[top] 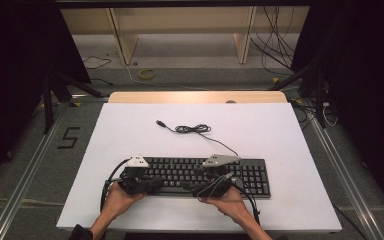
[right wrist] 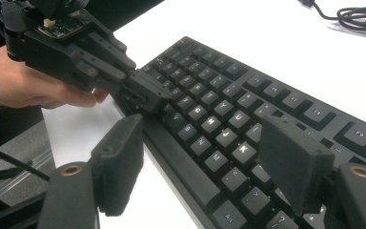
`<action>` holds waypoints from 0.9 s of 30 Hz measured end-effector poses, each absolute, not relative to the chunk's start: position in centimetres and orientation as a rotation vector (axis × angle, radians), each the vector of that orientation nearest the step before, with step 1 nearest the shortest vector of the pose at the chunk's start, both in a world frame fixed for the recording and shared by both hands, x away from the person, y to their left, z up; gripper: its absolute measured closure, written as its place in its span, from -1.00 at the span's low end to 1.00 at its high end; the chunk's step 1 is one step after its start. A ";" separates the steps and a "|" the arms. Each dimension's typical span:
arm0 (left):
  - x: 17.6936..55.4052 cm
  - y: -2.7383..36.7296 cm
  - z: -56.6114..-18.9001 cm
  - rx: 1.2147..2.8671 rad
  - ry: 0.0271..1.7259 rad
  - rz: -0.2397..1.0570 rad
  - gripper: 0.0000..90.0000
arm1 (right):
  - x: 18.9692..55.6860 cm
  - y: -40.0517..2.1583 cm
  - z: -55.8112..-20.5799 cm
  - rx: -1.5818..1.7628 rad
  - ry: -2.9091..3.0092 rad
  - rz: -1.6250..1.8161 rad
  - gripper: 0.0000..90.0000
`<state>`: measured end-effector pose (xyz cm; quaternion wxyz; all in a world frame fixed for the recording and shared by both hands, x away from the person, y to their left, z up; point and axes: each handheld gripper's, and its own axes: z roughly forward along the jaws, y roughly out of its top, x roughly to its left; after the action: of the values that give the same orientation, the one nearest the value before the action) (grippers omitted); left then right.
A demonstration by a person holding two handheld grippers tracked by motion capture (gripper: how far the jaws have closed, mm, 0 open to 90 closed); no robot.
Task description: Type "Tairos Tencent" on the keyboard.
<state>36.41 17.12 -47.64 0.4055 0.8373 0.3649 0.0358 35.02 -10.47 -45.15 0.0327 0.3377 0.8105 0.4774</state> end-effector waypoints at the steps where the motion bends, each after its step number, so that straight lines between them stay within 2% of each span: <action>1: 36.4 17.1 -47.7 2.114 0.921 0.090 0.98 | 35.0 -10.5 -45.2 1.038 2.494 1.472 -0.28; 19: 36.5 16.8 -48.0 2.132 0.942 0.086 0.98 | 34.9 -10.4 -45.2 1.036 2.497 1.470 -0.28; 27: 36.6 17.3 -47.6 2.073 0.939 0.102 0.87 | 34.9 -10.6 -45.1 1.042 2.492 1.475 -0.28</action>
<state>36.56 17.29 -47.60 0.4186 0.8265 0.3742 0.0405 34.89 -10.57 -45.08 0.0320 0.3385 0.8093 0.4790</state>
